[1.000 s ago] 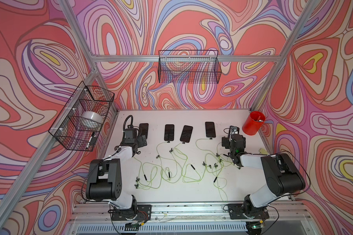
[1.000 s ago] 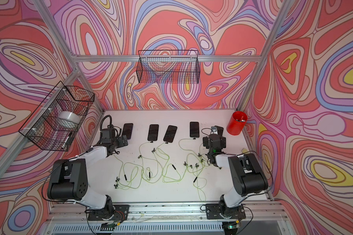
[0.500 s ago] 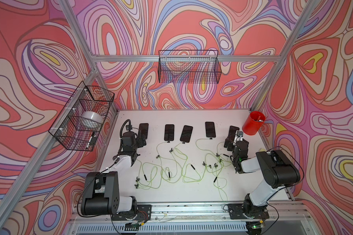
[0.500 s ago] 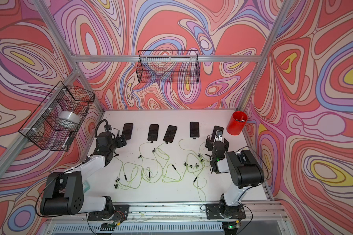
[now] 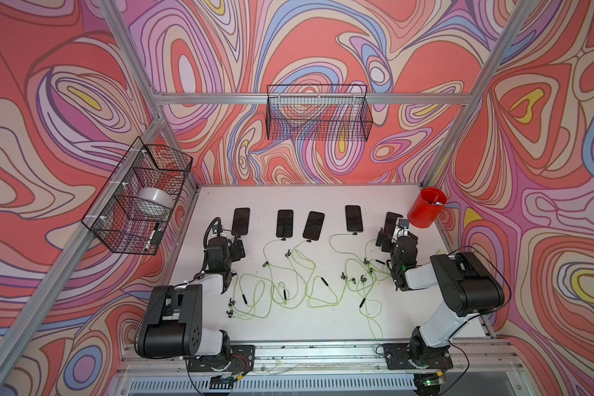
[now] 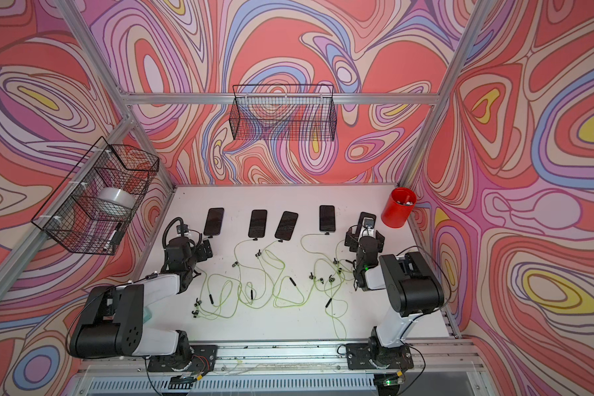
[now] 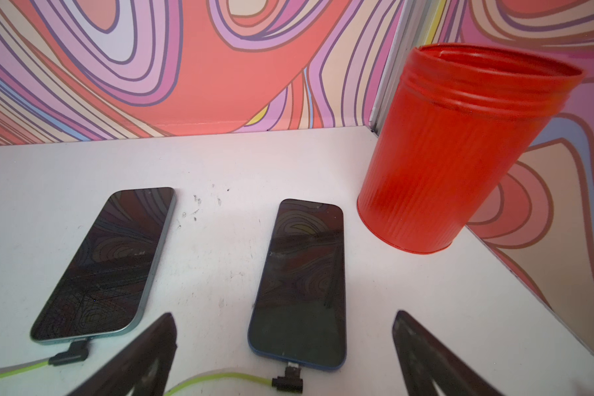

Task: Plug wired earphones into phones
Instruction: Reset both arms

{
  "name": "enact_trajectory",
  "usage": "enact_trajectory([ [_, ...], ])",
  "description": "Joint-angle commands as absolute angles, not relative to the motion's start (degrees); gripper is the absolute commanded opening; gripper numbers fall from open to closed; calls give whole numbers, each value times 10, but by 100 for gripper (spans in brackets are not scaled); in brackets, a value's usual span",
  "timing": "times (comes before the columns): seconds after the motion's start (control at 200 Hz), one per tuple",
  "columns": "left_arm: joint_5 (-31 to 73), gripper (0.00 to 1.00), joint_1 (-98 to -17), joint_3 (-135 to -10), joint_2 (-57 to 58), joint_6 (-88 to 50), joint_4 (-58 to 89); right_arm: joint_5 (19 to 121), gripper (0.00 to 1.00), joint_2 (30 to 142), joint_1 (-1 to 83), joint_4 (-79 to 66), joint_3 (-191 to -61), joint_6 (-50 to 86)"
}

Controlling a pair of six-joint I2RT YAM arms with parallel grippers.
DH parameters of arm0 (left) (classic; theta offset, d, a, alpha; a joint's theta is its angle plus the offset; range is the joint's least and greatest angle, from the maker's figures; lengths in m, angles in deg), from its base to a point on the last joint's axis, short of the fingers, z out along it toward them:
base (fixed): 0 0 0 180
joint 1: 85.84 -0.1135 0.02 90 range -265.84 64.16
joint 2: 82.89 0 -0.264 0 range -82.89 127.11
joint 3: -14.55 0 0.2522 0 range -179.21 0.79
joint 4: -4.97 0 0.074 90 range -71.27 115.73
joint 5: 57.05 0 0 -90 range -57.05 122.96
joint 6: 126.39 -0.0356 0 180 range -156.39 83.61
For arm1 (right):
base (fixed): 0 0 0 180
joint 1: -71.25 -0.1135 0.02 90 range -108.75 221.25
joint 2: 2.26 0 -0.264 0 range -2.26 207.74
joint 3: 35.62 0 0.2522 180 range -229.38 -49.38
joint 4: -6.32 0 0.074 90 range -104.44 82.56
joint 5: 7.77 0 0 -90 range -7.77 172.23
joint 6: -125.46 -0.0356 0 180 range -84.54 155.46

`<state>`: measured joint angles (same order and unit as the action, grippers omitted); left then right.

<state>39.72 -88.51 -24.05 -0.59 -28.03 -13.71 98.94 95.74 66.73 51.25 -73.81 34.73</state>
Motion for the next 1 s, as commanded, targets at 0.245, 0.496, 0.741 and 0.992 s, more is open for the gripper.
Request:
enact_trajectory([
  [0.245, 391, 96, -859, -227, 34, -326, -251, 986, 99, 964, 670, 519, -744, 343],
  [0.496, 428, 100, -850, -199, 43, -323, -317, 984, 98, 964, 672, 513, -748, 342],
  [0.741, 413, 100, -850, -197, 50, -333, -338, 976, 98, 964, 676, 504, -752, 337],
  [0.992, 391, 100, -850, -209, 55, -343, -321, 974, 98, 963, 678, 503, -751, 336],
])
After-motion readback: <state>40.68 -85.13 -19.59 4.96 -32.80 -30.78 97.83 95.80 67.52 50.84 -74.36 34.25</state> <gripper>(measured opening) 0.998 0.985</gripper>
